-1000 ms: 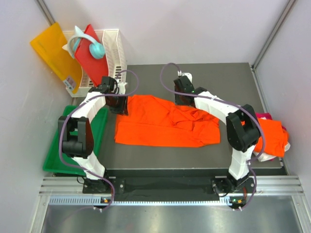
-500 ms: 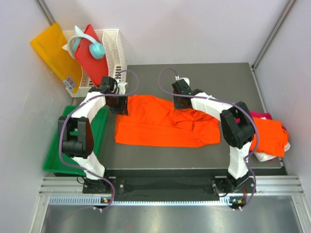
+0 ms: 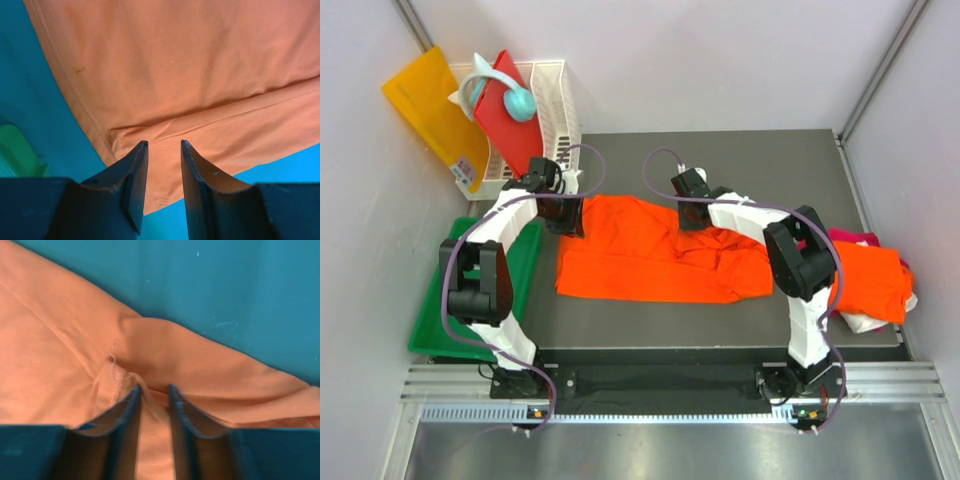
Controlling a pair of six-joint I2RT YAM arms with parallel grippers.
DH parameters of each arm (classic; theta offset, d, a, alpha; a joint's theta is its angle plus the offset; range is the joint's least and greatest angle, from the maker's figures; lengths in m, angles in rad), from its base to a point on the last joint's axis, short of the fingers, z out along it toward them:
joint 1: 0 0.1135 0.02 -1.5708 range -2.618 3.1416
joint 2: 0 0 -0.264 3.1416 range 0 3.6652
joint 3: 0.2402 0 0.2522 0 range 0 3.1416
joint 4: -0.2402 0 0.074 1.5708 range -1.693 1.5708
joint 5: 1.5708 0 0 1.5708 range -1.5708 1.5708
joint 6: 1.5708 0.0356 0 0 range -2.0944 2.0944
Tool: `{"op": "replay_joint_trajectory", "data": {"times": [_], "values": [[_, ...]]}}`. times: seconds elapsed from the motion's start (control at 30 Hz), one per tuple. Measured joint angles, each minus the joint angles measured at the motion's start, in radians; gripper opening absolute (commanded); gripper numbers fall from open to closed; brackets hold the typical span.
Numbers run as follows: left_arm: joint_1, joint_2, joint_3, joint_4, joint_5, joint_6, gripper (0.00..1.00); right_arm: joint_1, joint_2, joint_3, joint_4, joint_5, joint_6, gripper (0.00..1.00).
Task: Fold and stack the t-shirts
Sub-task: Grap the side of the flattened tshirt furthest away from the robot with both arms
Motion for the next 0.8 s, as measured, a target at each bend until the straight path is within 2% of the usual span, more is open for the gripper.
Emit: {"op": "replay_joint_trajectory", "data": {"times": [0.03, 0.1, 0.37, 0.8], "values": [[0.000, 0.000, 0.000, 0.000, 0.000, 0.000, 0.38, 0.000, 0.005, 0.000, 0.000, 0.000, -0.002, 0.06], [0.000, 0.000, 0.000, 0.000, 0.000, 0.000, 0.38, 0.000, 0.014, 0.000, -0.001, 0.003, -0.008, 0.00], [0.000, 0.000, -0.010, 0.000, 0.000, 0.000, 0.38, -0.001, -0.009, -0.034, 0.025, 0.061, -0.004, 0.00], [0.000, 0.000, -0.014, 0.001, 0.002, -0.001, 0.38, 0.018, -0.392, -0.256, 0.034, 0.165, 0.012, 0.00]]}}
